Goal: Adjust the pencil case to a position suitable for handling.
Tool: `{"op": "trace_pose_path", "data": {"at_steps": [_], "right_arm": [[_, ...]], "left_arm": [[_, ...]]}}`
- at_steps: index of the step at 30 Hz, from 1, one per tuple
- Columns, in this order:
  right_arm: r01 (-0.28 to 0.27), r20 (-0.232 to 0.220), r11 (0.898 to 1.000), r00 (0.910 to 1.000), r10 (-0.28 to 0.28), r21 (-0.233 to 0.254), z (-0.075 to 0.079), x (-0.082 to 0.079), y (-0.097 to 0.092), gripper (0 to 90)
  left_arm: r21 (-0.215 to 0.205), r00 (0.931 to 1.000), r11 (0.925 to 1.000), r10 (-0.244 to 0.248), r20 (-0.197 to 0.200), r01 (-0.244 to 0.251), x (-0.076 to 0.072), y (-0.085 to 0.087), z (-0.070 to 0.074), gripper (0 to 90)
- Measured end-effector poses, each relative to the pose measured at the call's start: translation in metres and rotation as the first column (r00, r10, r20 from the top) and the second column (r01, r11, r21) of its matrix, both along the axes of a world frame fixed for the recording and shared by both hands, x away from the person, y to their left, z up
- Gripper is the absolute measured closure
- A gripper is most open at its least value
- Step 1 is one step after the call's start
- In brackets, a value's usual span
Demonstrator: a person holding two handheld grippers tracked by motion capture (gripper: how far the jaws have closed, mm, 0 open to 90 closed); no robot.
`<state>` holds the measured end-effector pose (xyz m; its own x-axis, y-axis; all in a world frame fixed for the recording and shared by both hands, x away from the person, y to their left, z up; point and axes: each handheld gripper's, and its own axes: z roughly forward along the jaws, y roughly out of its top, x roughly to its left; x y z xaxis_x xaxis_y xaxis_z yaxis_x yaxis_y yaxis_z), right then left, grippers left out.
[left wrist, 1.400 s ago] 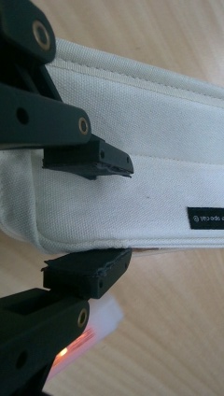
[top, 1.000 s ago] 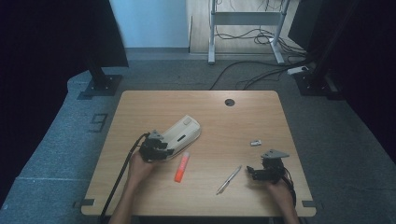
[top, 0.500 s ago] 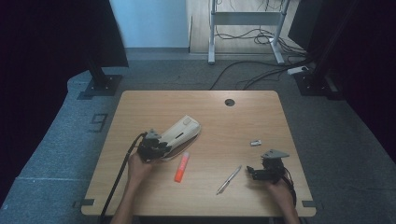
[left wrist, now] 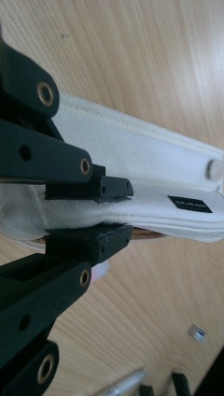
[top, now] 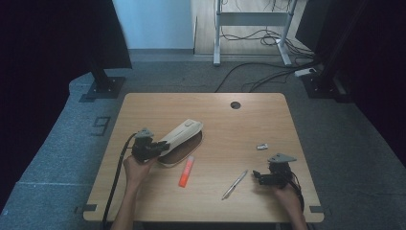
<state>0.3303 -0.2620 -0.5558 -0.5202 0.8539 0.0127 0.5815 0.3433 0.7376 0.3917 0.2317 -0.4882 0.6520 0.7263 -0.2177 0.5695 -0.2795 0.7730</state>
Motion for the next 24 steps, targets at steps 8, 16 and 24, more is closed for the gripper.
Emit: {"op": "trace_pose_path", "data": {"at_steps": [8, 16, 24], "right_arm": [[-0.008, 0.000, 1.000, 1.0000, 0.008, -0.001, 0.000, 0.000, 0.000, 10.5], [-0.012, -0.027, 1.000, 0.9996, 0.012, 0.016, 0.006, 0.003, -0.002, 13.7], [0.031, 0.017, 1.000, 0.9994, -0.031, 0.008, 0.021, 0.014, -0.011, 18.2]], "left_arm": [[-0.020, 1.0000, 0.9998, 0.003, 0.002, -0.003, 0.000, 0.005, 0.001, 77.5], [-0.018, 1.0000, 0.9998, -0.006, 0.002, 0.006, -0.001, 0.005, 0.001, 77.3], [-0.026, 0.9999, 0.9996, -0.014, -0.004, 0.014, 0.000, 0.007, 0.000, 77.1]]}}
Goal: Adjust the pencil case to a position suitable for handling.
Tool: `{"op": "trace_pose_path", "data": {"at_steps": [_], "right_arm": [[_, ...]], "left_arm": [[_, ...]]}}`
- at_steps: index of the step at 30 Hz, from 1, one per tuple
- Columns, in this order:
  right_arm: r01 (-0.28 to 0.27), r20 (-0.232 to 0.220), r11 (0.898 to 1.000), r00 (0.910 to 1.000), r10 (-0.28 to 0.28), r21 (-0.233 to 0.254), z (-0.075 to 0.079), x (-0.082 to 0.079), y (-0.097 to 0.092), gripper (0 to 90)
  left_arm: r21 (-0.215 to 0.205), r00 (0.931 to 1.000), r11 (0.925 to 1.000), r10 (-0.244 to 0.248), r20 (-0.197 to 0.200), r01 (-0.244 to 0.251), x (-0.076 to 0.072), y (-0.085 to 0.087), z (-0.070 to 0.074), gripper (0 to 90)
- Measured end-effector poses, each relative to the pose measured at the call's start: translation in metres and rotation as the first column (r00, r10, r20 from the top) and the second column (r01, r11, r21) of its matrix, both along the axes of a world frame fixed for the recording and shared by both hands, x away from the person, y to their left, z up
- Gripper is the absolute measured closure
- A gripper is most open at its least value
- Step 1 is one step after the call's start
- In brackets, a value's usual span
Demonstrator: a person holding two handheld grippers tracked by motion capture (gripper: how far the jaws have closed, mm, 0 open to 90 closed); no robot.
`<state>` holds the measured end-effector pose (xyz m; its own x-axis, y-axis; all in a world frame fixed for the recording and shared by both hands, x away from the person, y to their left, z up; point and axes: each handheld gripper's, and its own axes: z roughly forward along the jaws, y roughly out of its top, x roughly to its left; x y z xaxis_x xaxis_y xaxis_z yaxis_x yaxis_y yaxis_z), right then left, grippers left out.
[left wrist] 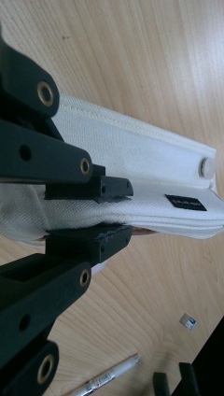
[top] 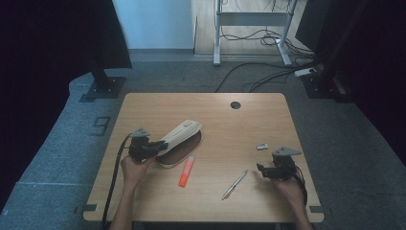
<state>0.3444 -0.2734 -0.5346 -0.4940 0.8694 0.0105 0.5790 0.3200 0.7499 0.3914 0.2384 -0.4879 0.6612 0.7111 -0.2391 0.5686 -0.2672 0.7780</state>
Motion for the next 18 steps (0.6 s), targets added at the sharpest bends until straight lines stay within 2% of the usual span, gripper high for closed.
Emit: {"op": "trace_pose_path", "data": {"at_steps": [5, 10, 18], "right_arm": [[0.026, -0.001, 1.000, 0.9997, -0.026, 0.007, 0.003, 0.009, -0.003, 19.1], [0.050, 0.017, 0.999, 0.9986, -0.051, 0.020, 0.008, 0.023, -0.004, 22.2], [0.072, -0.001, 0.997, 0.9974, -0.072, 0.002, 0.007, 0.047, 0.001, 26.4]], "left_arm": [[0.002, 1.0000, 1.0000, -0.003, 0.001, 0.003, 0.000, 0.000, 0.000, 77.1], [0.005, 1.0000, 1.0000, -0.007, 0.002, 0.007, 0.000, 0.001, 0.000, 77.1], [0.007, 1.0000, 0.9999, -0.010, 0.002, 0.010, -0.001, 0.001, 0.000, 77.1]]}}
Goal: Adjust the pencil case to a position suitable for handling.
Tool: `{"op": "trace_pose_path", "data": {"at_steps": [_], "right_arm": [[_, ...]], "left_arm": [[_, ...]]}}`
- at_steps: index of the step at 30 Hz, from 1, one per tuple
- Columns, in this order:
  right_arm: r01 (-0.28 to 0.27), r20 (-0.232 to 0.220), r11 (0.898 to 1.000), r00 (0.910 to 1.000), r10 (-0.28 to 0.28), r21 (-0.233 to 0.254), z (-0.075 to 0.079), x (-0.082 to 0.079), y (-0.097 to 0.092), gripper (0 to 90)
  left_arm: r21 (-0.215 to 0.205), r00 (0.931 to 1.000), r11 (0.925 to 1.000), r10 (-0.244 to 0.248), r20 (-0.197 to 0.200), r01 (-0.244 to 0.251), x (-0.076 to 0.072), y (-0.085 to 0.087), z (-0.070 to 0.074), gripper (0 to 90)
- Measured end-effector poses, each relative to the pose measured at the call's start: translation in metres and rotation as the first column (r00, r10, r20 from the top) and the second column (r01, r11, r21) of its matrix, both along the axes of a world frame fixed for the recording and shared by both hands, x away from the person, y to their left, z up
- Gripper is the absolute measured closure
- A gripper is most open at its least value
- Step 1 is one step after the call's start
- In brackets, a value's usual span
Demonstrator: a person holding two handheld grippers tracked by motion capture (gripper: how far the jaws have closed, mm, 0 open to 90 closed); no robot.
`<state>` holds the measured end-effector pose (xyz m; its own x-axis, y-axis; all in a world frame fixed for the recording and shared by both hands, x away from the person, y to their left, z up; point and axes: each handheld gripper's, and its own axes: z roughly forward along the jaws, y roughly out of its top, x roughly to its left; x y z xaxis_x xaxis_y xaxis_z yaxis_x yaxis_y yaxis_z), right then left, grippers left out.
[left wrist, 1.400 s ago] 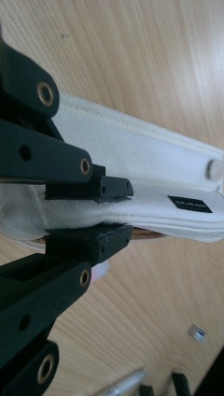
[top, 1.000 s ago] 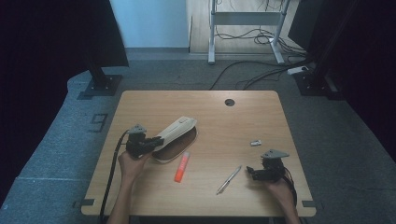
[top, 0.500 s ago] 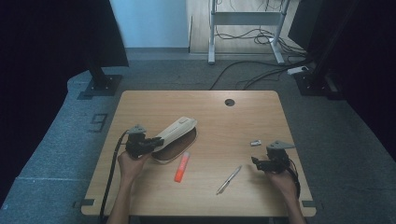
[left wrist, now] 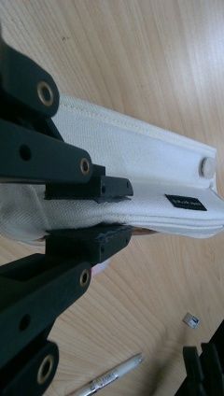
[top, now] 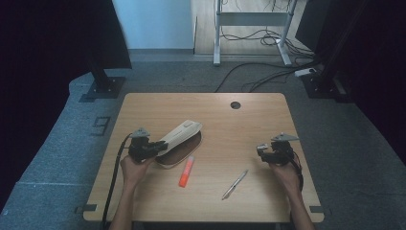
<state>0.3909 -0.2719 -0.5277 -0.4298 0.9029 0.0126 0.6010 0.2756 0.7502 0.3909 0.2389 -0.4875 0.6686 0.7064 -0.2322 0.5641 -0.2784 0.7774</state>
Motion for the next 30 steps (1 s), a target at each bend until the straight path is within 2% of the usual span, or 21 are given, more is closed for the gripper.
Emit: {"op": "trace_pose_path", "data": {"at_steps": [6, 15, 21, 25, 30], "right_arm": [[0.031, -0.012, 0.999, 0.9995, -0.031, -0.010, -0.007, 0.015, 0.003, 28.1], [0.061, -0.039, 0.998, 0.9973, -0.061, -0.007, -0.014, 0.027, 0.006, 30.9], [0.068, -0.054, 0.998, 0.9962, -0.069, -0.013, -0.018, 0.031, 0.008, 35.2], [0.079, -0.054, 0.997, 0.9954, -0.080, -0.019, -0.019, 0.030, 0.008, 44.3], [0.080, -0.065, 0.997, 0.9946, -0.081, -0.021, -0.017, 0.030, 0.007, 46.1]], "left_arm": [[0.000, 1.0000, 1.0000, -0.005, -0.001, 0.005, 0.000, 0.000, 0.000, 76.9], [0.000, 0.9999, 0.9999, -0.011, -0.002, 0.011, 0.000, 0.000, 0.000, 76.7], [0.000, 0.9999, 0.9999, -0.013, -0.003, 0.013, 0.000, 0.000, 0.000, 76.7], [-0.002, 0.9999, 0.9999, -0.013, -0.003, 0.013, 0.000, 0.001, 0.000, 76.7], [-0.006, 0.9999, 0.9999, -0.016, -0.006, 0.016, 0.000, 0.001, 0.000, 76.7]]}}
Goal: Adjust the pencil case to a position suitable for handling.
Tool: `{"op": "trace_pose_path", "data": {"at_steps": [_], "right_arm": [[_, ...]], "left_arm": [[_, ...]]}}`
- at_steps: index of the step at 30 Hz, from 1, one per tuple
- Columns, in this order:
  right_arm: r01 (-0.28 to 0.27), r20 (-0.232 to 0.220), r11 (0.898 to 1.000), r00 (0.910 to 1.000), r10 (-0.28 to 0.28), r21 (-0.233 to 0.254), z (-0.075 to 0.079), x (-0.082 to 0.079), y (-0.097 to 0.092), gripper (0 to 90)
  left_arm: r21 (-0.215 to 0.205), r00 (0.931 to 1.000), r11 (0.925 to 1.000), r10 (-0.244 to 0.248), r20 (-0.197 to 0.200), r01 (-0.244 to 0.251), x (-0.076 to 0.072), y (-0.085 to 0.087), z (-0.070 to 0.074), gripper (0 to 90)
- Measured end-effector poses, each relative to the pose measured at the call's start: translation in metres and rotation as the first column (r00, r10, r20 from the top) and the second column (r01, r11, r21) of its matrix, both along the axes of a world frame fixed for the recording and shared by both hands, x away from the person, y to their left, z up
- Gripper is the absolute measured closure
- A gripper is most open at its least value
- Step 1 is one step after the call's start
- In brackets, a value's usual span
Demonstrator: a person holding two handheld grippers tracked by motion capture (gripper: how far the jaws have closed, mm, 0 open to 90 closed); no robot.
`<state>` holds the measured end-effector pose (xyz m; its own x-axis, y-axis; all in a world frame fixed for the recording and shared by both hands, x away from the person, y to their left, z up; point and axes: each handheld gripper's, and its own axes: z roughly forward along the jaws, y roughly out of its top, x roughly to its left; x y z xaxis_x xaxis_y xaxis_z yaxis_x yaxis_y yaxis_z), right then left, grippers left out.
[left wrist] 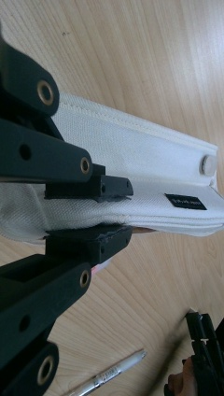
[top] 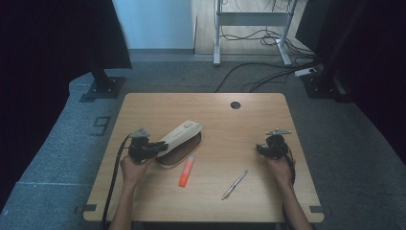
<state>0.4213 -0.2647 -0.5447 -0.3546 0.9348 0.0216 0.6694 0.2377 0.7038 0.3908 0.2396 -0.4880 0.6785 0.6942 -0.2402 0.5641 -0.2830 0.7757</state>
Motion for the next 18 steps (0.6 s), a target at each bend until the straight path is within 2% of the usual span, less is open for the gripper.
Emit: {"op": "trace_pose_path", "data": {"at_steps": [5, 12, 18], "right_arm": [[-0.010, -0.004, 1.000, 0.9999, 0.010, 0.003, 0.002, -0.002, 0.001, 46.4], [-0.043, 0.019, 0.999, 0.9989, 0.043, 0.025, 0.013, -0.007, 0.004, 46.4], [-0.109, 0.032, 0.993, 0.9937, 0.108, 0.042, 0.024, -0.011, 0.018, 46.4]], "left_arm": [[-0.011, 1.0000, 0.9999, -0.003, -0.001, 0.003, 0.001, 0.002, 0.000, 76.6], [-0.016, 1.0000, 0.9999, -0.002, 0.000, 0.002, 0.000, 0.002, 0.000, 76.5], [-0.020, 1.0000, 0.9998, -0.002, -0.002, 0.002, 0.001, 0.002, -0.001, 76.3]]}}
